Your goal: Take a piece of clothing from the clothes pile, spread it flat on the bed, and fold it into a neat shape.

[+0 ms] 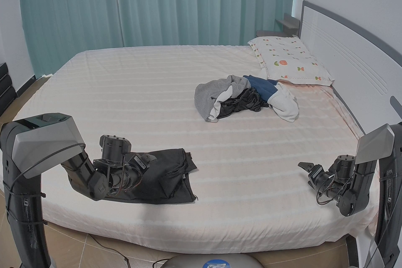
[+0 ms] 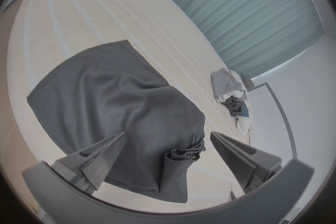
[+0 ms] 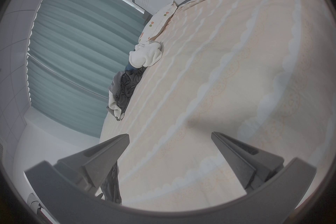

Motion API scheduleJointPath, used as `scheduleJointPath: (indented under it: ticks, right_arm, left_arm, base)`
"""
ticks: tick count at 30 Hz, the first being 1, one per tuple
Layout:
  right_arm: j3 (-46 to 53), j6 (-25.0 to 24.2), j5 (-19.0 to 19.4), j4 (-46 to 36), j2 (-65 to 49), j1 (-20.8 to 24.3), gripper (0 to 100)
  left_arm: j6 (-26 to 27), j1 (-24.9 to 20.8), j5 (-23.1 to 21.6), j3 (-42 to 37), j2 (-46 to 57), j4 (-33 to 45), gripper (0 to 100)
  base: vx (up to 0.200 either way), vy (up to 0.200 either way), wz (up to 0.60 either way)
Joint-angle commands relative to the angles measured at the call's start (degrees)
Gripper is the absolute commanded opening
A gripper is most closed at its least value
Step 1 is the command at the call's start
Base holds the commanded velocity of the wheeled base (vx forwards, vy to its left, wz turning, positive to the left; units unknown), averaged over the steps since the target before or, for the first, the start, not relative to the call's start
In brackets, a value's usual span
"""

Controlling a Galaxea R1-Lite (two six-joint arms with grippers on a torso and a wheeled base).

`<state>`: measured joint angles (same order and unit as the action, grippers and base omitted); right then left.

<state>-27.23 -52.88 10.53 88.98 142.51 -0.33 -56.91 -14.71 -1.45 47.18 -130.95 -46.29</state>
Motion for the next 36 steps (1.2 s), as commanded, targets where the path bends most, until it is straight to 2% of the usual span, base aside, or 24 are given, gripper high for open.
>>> scheduleJointPath:
  ticks: [1, 12, 36]
  right_arm:
    - [-0.01, 0.06, 0.01, 0.67, 0.14, 0.07, 100]
    - [0.08, 0.06, 0.01, 0.58, 0.14, 0.07, 100]
    - [-0.28, 1.03, -0.07, 0.58, 0.31, 0.15, 100]
  left_arm:
    - [-0.4, 3.11, -0.83, -1.3, 1.05, -0.29, 100]
    - [-0.4, 6.45, -1.1, -0.77, -0.45, -0.29, 100]
    - [-0.57, 7.77, -1.8, 1.25, -1.68, -0.29, 100]
  base:
    - [0.0, 0.2, 0.0]
    - [0.0, 0.2, 0.0]
    - [0.0, 0.2, 0.0]
